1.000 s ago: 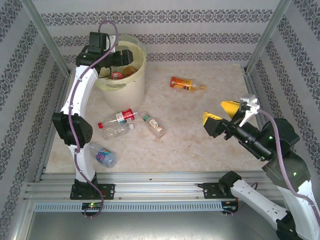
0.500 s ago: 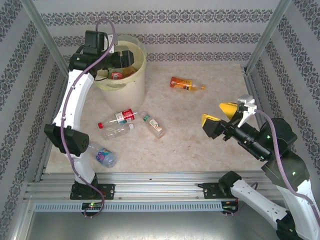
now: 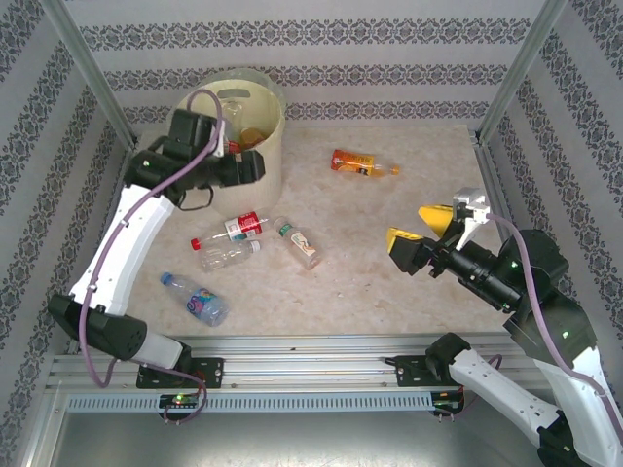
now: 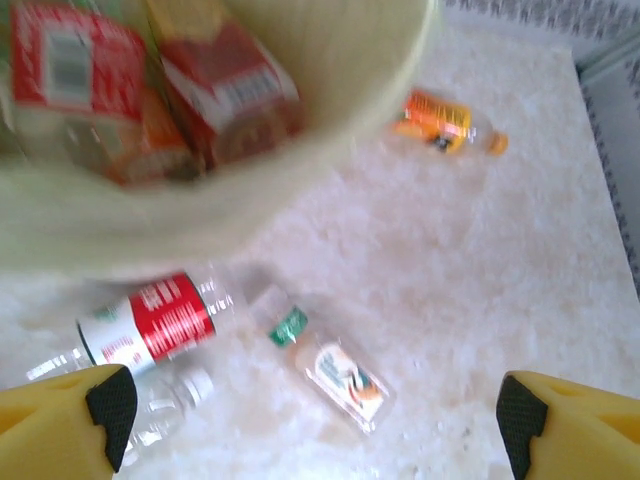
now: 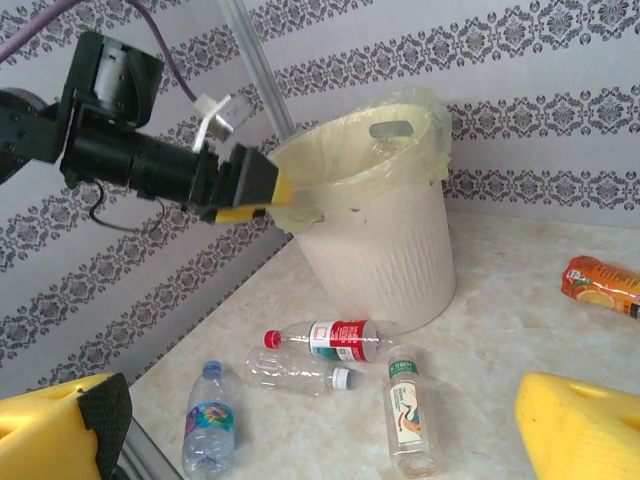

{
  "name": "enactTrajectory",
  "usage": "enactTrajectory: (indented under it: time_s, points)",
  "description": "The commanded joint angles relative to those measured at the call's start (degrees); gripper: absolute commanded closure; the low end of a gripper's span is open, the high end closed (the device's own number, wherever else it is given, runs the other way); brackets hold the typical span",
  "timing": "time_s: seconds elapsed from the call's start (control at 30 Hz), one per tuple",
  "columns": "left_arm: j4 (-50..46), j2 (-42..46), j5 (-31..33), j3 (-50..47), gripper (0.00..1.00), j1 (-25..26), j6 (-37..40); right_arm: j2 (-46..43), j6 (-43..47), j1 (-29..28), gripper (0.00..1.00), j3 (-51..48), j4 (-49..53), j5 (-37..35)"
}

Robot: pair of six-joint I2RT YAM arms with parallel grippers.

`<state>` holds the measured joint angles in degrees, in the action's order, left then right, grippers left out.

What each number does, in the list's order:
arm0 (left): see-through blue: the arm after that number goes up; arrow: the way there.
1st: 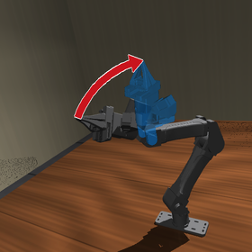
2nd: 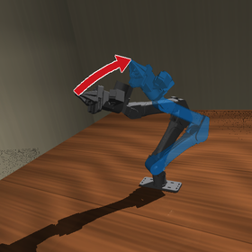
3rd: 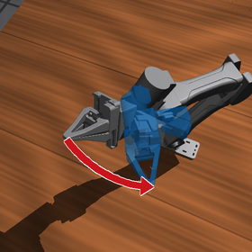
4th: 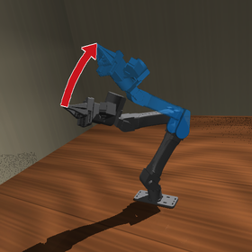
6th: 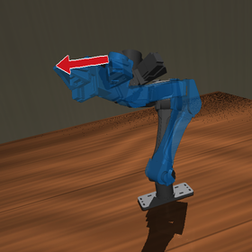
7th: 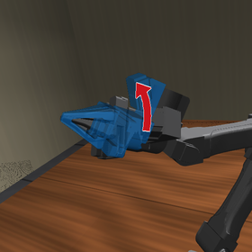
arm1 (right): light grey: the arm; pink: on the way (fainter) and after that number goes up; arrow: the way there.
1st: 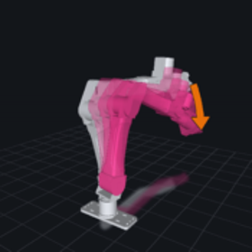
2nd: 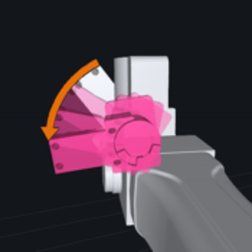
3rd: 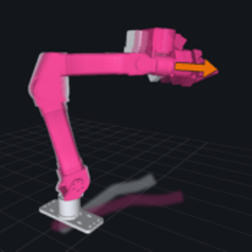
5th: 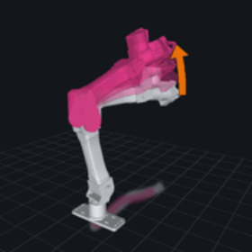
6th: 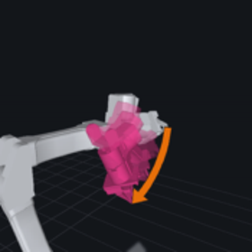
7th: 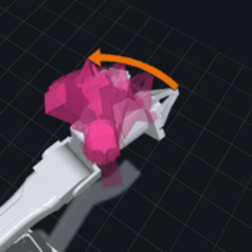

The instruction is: Put the plastic bottles in the bin

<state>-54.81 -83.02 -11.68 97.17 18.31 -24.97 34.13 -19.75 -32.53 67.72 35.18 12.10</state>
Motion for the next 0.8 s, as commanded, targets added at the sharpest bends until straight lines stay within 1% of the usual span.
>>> enactTrajectory:
  time_s: [0.0,0.13,0.2,0.27,0.4,0.57,0.67,0.77]
  points:
    - [2.7,3.5,3.2,-6.4,0.06,3.5,-6.5,-0.2,-0.7,-0.6,0.02,-0.6,-0.3,1.7]
    - [6.8,5.7,4.2,-13.8,0.06,6.0,-10.9,-1.0,-0.5,-0.6,0.02,-1.4,0.2,1.7]
    - [9.3,6.2,4.9,-17.0,0.02,7.6,-12.9,-1.3,-0.4,-0.6,0.02,-1.8,0.4,1.4]
    - [12.4,6.1,4.8,-20.1,0.00,8.9,-15.2,-1.5,-0.1,-0.6,0.02,-2.0,0.9,1.2]
    - [18.7,4.2,3.6,-24.7,0.00,10.6,-19.4,-1.6,0.2,-0.6,0.02,-2.4,1.6,1.4]
    - [22.4,-0.3,6.4,-26.6,0.00,12.7,-22.3,-2.4,0.5,-0.6,0.02,-2.8,2.4,1.0]
    - [24.6,-3.7,7.0,-26.9,0.00,13.9,-24.4,-3.0,0.5,-0.6,0.02,-3.3,2.7,0.9]
    - [24.4,-8.0,8.7,-25.7,0.00,15.5,-25.8,-3.2,0.8,-0.6,0.02,-3.4,3.4,0.7]
